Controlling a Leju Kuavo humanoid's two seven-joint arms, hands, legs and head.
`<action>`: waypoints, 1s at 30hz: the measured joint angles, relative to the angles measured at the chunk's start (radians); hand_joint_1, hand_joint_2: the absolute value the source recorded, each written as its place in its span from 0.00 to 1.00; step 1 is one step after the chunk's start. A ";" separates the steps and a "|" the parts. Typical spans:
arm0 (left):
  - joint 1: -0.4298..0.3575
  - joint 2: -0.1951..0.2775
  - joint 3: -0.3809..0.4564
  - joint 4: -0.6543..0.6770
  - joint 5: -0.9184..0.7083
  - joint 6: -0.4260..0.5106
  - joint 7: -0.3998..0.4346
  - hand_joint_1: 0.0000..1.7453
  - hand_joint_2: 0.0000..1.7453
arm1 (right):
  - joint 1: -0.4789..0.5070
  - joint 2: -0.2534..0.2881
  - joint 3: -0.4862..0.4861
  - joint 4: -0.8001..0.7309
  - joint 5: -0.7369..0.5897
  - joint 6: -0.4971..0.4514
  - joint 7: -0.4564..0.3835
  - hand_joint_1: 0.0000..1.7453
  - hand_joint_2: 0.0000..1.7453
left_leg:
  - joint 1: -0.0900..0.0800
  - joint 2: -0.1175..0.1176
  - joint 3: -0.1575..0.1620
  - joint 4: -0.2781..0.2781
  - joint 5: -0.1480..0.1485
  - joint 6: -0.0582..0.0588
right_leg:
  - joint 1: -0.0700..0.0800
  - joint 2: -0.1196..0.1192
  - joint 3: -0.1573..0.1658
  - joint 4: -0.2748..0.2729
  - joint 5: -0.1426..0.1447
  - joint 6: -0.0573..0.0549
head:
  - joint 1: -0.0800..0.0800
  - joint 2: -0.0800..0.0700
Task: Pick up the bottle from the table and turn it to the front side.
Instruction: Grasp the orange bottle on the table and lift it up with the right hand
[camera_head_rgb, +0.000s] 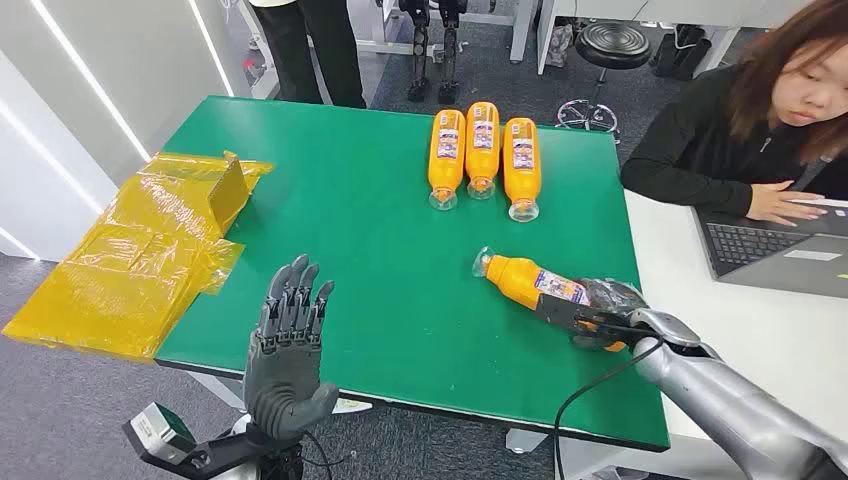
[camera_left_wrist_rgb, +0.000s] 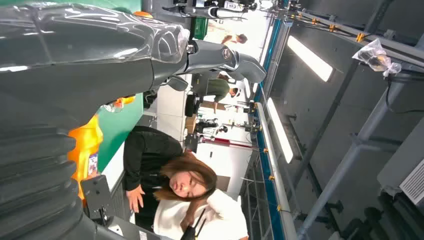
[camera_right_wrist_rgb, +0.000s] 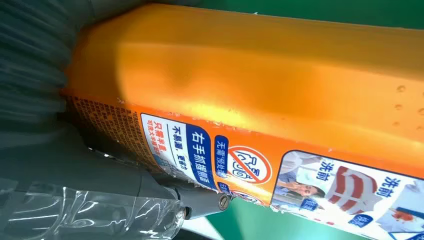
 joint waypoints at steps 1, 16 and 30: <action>0.000 0.000 0.000 0.000 0.000 0.001 0.000 0.00 1.00 | 0.008 -0.005 -0.013 -0.015 0.005 -0.002 0.002 1.00 1.00 | 0.000 0.000 0.000 0.000 0.000 0.000 | 0.000 0.000 0.000 0.000 0.000 0.000 | 0.000 0.000; 0.008 0.000 0.000 -0.011 -0.029 0.045 0.000 0.00 1.00 | 0.278 -0.051 -0.319 -0.381 0.161 -0.120 -0.014 1.00 1.00 | 0.000 -0.002 -0.015 0.000 0.000 0.000 | 0.000 -0.002 -0.014 0.001 0.000 0.000 | 0.000 0.000; 0.010 0.016 -0.005 -0.010 -0.045 0.052 0.000 0.00 1.00 | 0.723 0.037 -0.624 -0.718 0.285 -0.228 -0.136 1.00 1.00 | 0.000 -0.006 -0.021 -0.001 0.000 0.000 | 0.000 -0.006 -0.019 0.001 -0.004 -0.001 | 0.000 0.000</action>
